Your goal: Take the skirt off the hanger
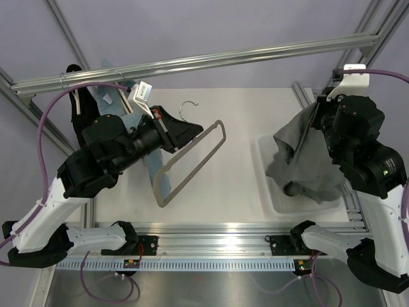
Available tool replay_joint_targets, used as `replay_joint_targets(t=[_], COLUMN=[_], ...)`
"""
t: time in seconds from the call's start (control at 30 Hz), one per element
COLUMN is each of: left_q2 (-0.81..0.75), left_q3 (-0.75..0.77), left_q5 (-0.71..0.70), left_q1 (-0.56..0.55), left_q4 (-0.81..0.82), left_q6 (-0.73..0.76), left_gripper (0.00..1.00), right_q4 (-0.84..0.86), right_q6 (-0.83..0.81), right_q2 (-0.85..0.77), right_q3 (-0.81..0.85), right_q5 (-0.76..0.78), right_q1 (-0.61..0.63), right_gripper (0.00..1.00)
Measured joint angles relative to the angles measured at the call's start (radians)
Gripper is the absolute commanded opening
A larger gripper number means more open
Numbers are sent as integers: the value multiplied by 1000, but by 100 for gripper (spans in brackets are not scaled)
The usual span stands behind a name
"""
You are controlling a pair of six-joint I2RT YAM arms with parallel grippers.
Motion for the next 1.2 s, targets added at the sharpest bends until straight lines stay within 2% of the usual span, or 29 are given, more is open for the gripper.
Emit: replay_joint_targets(t=[0.23,0.33,0.6,0.87,0.97,1.03,1.1,1.13,1.17,1.2], left_q2=[-8,-14,-36,-36,-38,-38,-38,-37,-37,-35], left_q3=[-13,-19,-40,-50,-65,-81,-98,-104,-107,-108], left_q5=[0,-1,-1,0,-1,-2,-7,-14,-24,-39], left_q1=[0,0,0,0,0,0,0,-4,-7,-14], left_q4=[-1,-1,0,0,3,1,-2,-8,-18,-29], left_q6=[0,-1,-6,-8,-11,-11,-11,-11,-10,-6], left_gripper=[0,0,0,0,0,0,0,0,0,0], right_q4=[-11,30,61,-11,-2,5,11,14,20,16], right_q6=[24,24,75,222,329,410,500,535,572,596], right_q2=[44,16,-151,-155,-167,-176,-169,-158,-143,-123], right_q3=[123,111,-227,-446,-600,-719,-838,-882,-921,-946], right_q5=[-34,-26,17,-3,-63,-114,-182,-219,-251,-279], right_q1=[-3,-12,-85,-187,-194,-196,-196,-196,-196,-196], right_gripper=[0,0,0,0,0,16,45,70,79,95])
